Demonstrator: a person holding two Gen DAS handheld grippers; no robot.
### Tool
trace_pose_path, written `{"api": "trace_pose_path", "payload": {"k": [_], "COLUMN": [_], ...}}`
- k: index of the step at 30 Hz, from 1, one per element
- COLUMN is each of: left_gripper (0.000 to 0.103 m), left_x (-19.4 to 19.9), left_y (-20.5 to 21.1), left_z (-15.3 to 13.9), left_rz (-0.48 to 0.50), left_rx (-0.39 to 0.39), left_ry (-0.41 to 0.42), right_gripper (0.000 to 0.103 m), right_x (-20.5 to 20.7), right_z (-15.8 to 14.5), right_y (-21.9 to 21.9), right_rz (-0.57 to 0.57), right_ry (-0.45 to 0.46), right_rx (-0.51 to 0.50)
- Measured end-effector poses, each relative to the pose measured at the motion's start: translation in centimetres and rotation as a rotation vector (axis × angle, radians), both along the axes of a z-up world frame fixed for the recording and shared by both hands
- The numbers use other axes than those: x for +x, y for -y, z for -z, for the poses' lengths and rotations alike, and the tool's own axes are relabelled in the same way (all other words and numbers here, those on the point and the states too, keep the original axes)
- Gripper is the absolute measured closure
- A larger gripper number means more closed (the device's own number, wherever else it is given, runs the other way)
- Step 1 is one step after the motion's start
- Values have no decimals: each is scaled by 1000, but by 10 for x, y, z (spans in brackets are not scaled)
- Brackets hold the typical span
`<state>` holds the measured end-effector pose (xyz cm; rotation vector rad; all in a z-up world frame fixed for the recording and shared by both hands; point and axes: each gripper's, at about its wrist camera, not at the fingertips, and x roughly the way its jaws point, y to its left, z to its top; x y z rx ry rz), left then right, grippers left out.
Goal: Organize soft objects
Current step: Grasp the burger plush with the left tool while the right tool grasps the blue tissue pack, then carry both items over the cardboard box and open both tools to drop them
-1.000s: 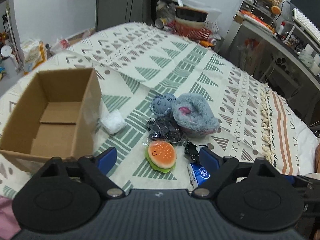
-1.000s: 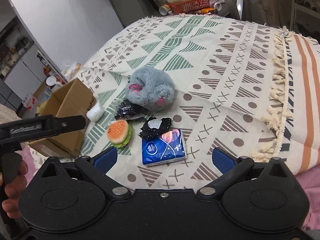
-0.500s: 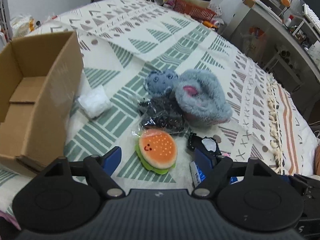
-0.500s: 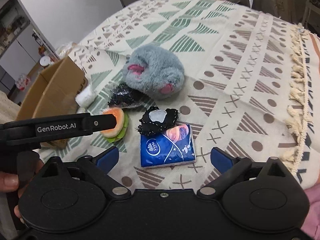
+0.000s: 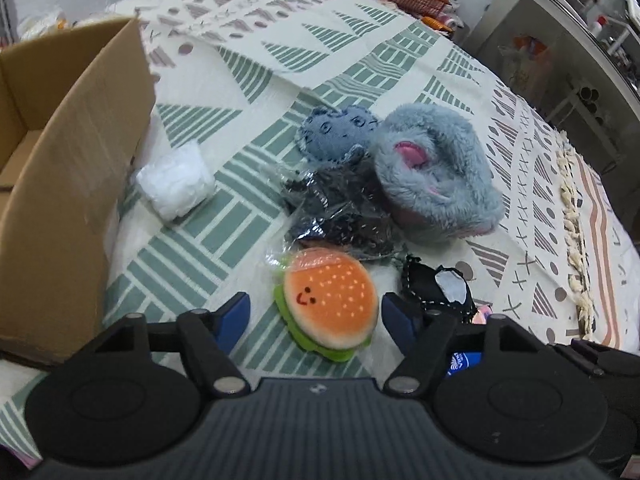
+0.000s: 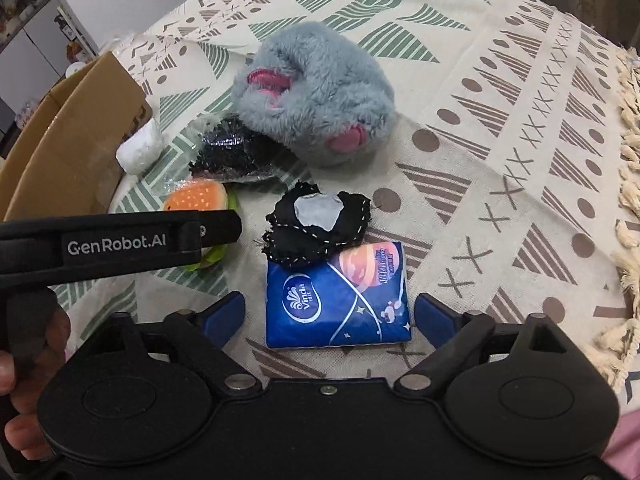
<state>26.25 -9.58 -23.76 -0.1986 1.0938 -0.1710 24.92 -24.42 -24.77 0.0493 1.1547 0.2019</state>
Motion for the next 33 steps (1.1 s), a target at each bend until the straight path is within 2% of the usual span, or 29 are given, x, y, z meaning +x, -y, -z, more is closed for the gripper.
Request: {"api": "trace_pose_path", "payload": {"k": [2,4,7,18,23,26,30,33], "left_gripper": [40,53,58,59,59,59,59,59], "left_x": [-2,-4,-8,-25,-37,-47,-58,-64], "left_y": [5,9,10,3,2,2,-3,-11], "left_z": [0,1,-1,-18,-30,-41,-58,-70], "left_rz": [22,40,49,20,28,42,49,37], "left_rx": [16,25,40,44,54,90,49,50], "left_ry": [11,12,30,62,106,156,191,237], "right_gripper": [29,32,32,32,32,32,32,32], "right_x": [-2,-3,-6,-21,-29,-32,-39,-45], "right_z": [1,0,-3,-23,-34,-40,-49,-59], "right_y": [-2,-3,-2,12,12,15,18,17], "right_rz": [-6,-15,-18,59,64,83,112,125], "right_ry": [6,11,16,86,129,149,171,204], "right_rx": [-14,-12,7,40,33,42,46,48]}}
